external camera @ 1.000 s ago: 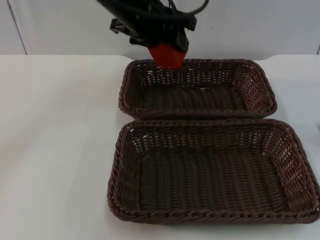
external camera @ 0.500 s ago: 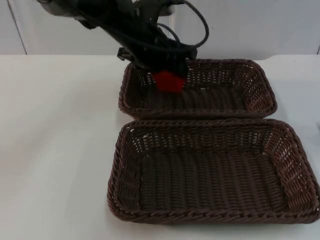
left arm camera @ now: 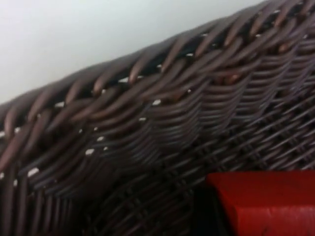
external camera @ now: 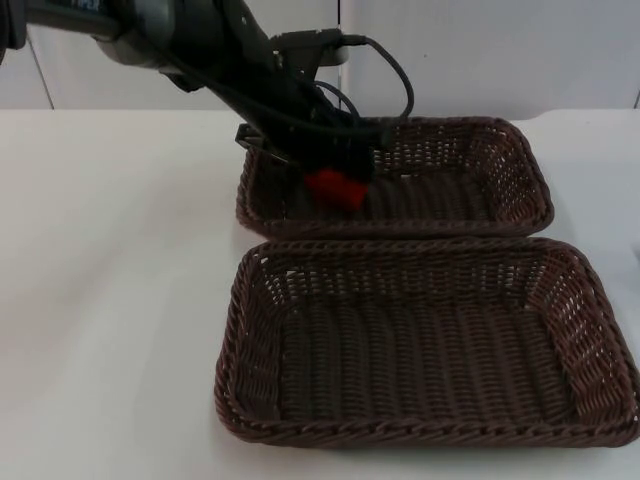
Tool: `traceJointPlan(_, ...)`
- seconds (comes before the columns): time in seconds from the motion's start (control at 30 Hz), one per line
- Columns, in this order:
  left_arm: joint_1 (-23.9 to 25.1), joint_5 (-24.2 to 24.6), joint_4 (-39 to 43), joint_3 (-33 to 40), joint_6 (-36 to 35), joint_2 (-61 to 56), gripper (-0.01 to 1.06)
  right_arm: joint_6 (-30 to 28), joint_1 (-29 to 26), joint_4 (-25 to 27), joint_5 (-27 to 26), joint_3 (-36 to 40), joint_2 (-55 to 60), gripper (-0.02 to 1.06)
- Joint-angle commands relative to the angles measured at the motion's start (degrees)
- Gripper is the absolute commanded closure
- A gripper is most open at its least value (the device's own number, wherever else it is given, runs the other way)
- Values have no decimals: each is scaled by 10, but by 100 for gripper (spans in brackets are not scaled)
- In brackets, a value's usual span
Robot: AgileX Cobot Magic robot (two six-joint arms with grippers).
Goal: Pick up one cube with the left hand and place it into the upper basket. Pick up one cube with the right hand and place it into the lower basket.
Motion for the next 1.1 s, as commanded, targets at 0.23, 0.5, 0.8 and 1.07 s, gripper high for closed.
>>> traceJointPlan(0.23,-3,-4,-15,-4,-4,1,58,-4,-4,-2,0,2,-2,-1)
traceJointPlan(0.5,-3,15,-18,-6,-4,-15,27,-4,-4,-2,0,2,-2,-1)
traceJointPlan(0.8,-3,48,-14,-6,-4,-87,27,-4,-4,-2,0,2,-2,-1)
traceJointPlan(1.07,-3,87,17,-6,-3,-145,27,-4,-4,-2,0,2,-2,-1)
